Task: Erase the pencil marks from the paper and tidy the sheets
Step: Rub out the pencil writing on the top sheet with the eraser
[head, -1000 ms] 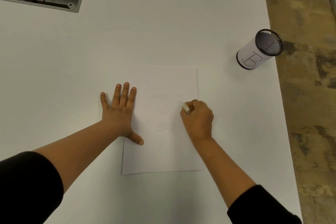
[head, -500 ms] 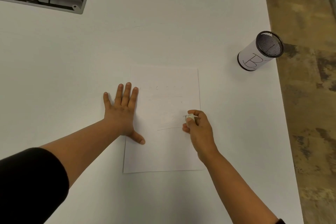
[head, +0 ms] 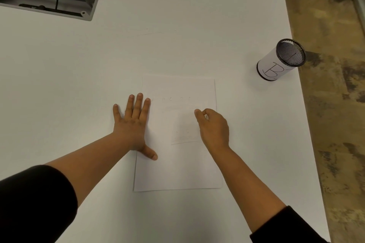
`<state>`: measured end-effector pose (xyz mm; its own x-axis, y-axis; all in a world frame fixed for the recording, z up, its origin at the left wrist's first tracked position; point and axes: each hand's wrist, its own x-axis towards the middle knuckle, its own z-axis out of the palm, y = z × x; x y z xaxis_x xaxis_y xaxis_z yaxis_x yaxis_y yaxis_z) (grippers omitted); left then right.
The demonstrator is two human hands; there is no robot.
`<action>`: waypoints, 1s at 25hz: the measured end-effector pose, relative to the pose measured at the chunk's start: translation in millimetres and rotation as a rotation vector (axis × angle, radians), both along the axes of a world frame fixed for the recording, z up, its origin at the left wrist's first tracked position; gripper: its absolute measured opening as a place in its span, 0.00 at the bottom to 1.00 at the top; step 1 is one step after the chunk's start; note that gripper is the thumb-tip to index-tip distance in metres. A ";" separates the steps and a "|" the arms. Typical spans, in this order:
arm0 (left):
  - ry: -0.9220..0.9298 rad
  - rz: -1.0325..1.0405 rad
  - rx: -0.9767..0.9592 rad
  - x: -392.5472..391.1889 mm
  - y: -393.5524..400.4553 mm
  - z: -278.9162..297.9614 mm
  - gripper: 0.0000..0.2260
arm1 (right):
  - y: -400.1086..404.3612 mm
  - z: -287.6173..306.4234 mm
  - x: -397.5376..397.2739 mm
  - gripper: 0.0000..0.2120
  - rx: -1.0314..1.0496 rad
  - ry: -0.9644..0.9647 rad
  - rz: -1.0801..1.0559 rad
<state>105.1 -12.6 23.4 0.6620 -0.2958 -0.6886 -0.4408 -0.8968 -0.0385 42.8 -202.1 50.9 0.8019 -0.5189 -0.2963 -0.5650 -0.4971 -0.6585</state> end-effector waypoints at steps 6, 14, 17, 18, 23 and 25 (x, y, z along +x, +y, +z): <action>0.009 0.007 -0.006 0.6 0.2 -0.4 0.70 | -8.7 2.9 -6.4 0.26 0.182 0.085 -0.064; -0.002 0.001 -0.006 -0.3 0.6 -0.8 0.70 | 22.0 -15.7 -92.9 0.07 0.163 -0.050 -0.072; -0.005 0.001 -0.007 -0.4 0.7 -0.2 0.70 | 50.1 -28.9 -84.0 0.07 0.034 -0.200 0.104; -0.004 0.001 -0.004 -0.6 0.0 0.2 0.70 | 58.5 -33.4 -76.6 0.08 -0.021 -0.229 0.154; -0.001 0.000 0.011 0.3 0.3 0.1 0.70 | 42.8 -53.1 -63.7 0.06 -0.251 -0.340 0.133; -0.006 -0.002 0.012 0.1 0.4 -0.2 0.70 | 20.0 -57.6 -68.4 0.05 -0.250 -0.354 -0.032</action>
<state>105.2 -12.2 23.2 0.6655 -0.2888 -0.6882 -0.4422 -0.8954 -0.0519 -25.5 -182.1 -6.7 0.8139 -0.5657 0.1326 -0.3432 -0.6523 -0.6758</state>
